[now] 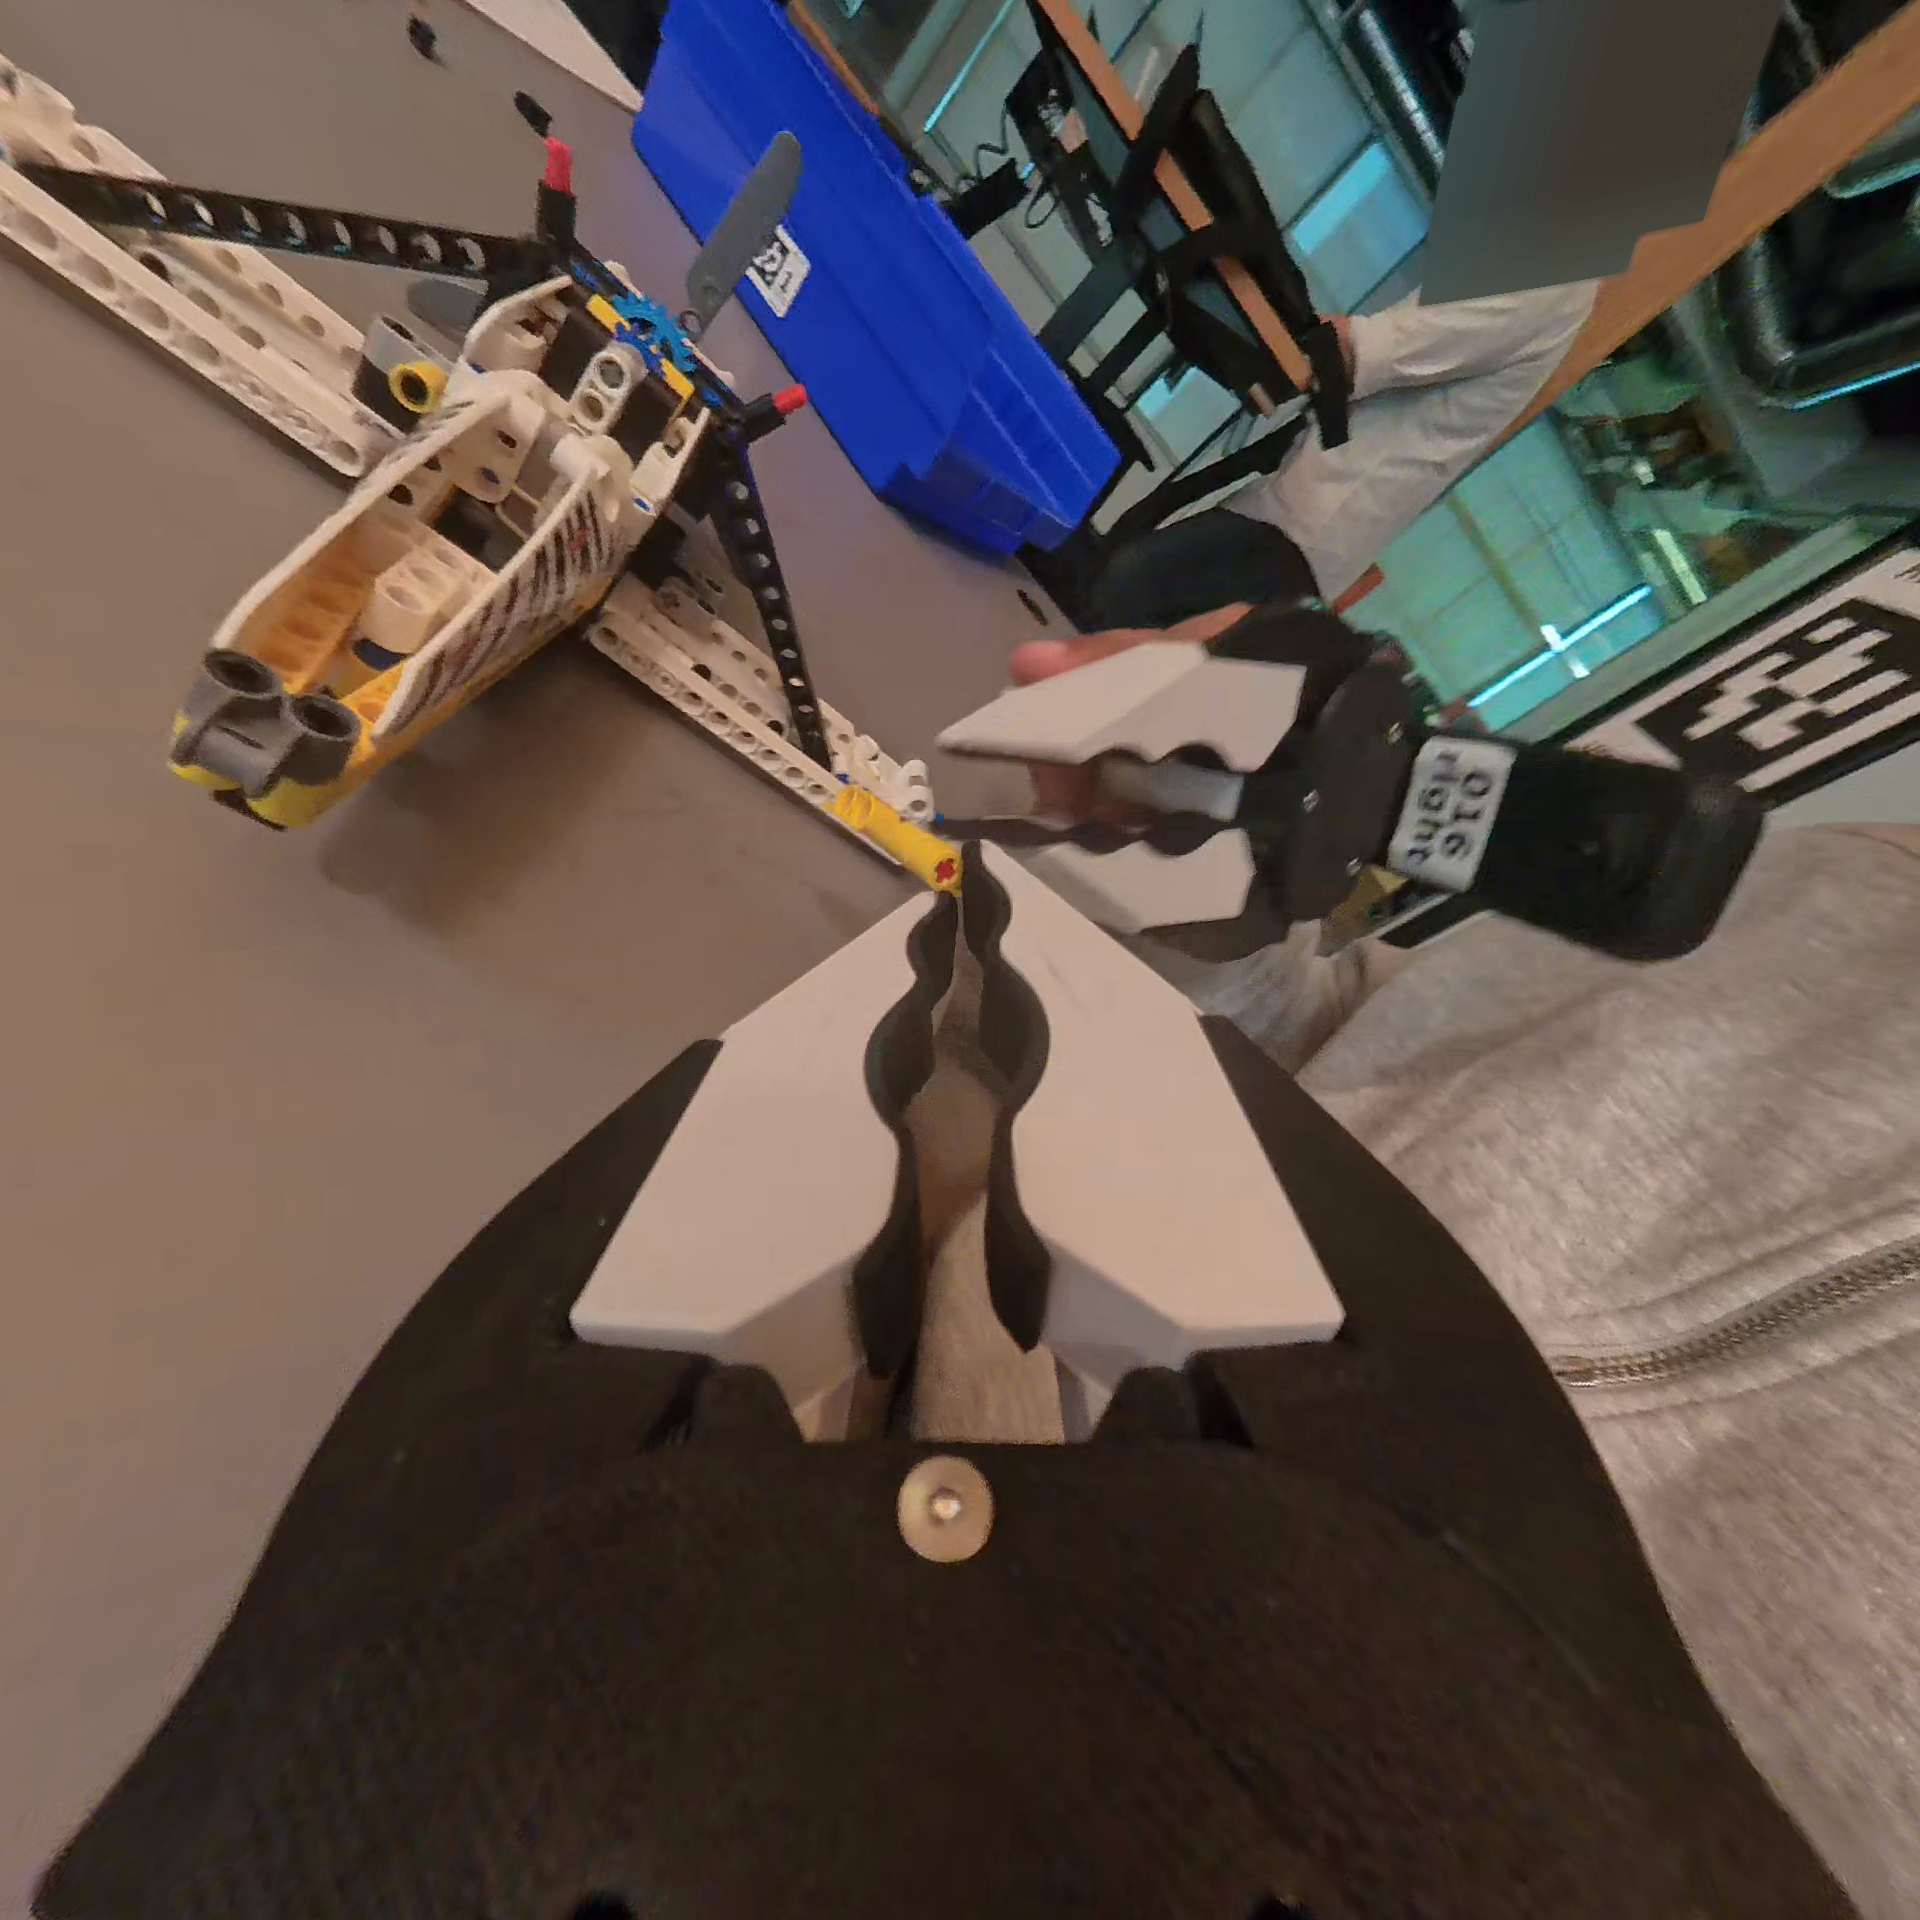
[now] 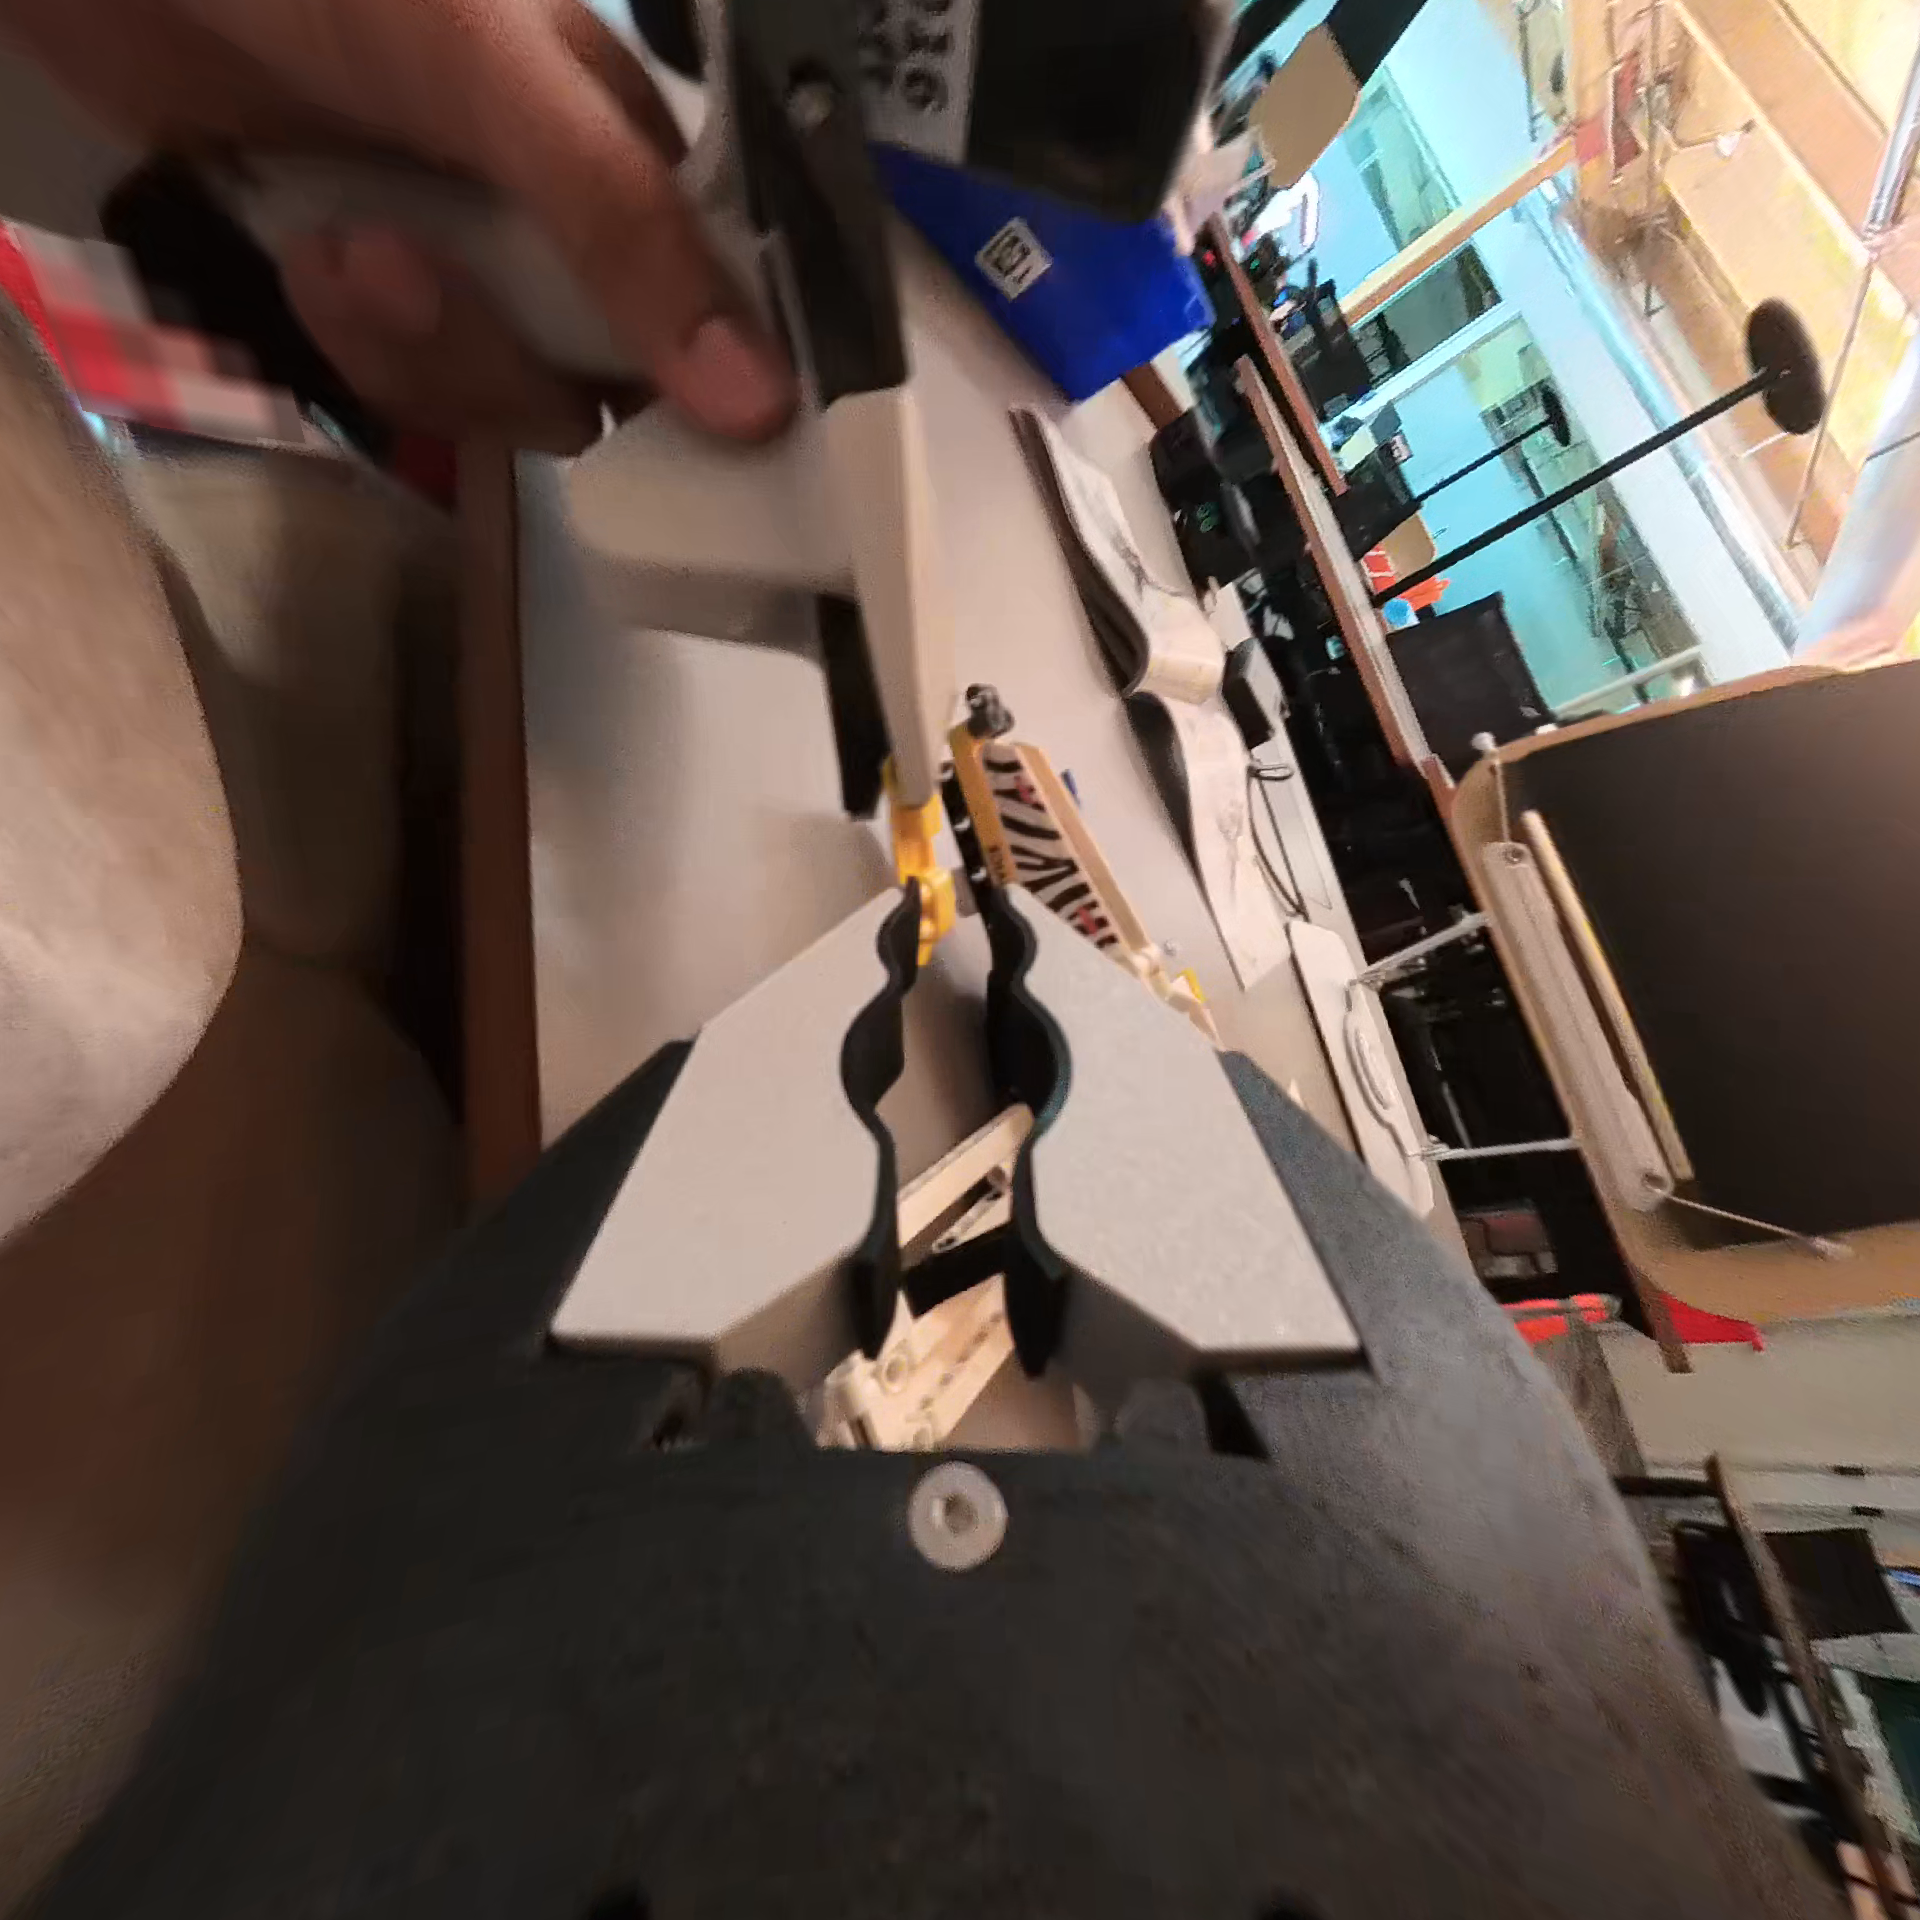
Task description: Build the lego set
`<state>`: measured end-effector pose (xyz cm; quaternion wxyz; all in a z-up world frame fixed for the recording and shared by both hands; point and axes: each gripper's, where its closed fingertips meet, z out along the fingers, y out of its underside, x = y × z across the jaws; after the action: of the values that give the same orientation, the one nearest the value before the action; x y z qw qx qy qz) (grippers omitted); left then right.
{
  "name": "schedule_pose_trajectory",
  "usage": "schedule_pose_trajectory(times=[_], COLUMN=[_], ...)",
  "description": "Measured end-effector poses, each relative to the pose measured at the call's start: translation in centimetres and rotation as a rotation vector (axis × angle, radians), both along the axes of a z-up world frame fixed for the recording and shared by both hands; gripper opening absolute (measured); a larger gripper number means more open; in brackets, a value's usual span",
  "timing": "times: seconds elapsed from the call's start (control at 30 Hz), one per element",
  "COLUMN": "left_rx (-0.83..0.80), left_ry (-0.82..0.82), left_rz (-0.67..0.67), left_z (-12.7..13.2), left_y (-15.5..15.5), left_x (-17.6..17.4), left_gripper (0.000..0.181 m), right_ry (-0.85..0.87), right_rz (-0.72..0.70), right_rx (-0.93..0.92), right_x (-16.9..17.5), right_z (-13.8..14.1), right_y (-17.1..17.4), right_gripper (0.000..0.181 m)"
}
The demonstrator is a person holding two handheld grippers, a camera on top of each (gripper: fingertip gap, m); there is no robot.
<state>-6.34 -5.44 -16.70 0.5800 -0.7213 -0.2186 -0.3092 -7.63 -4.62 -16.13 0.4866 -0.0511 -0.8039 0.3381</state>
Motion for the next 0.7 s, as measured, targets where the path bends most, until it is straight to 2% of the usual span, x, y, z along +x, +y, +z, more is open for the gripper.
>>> schedule_pose_trajectory(times=[0.1, 0.27, 0.4, 0.57, 0.7], left_rx=[0.010, 0.050, 0.081, 0.048, 0.016], left_ry=[-0.027, -0.085, -0.138, -0.111, -0.011], left_rz=[-0.021, -0.037, -0.080, -0.095, -0.168], left_z=[0.0, 0.5, 0.8, 0.4, 0.2], left_y=[0.0, -0.1, 0.2, 0.6, 1.5], left_x=[0.3, 0.5, 1.2, 1.6, 3.5], left_gripper=[0.000, 0.000, 0.000, 0.002, 0.004], right_ry=[-0.062, -0.093, -0.064, -0.048, -0.054], right_rz=[0.015, 0.088, 0.051, 0.016, -0.005], right_rx=[-0.001, -0.098, -0.030, 0.010, 0.013], right_x=[0.2, 1.4, 1.2, 2.3, 4.5], right_z=[-1.0, 0.2, -0.5, -0.8, -0.8], right_y=[-0.2, -0.7, -0.7, -0.2, 0.8], right_gripper=[0.011, 0.007, 0.000, 0.000, 0.000])
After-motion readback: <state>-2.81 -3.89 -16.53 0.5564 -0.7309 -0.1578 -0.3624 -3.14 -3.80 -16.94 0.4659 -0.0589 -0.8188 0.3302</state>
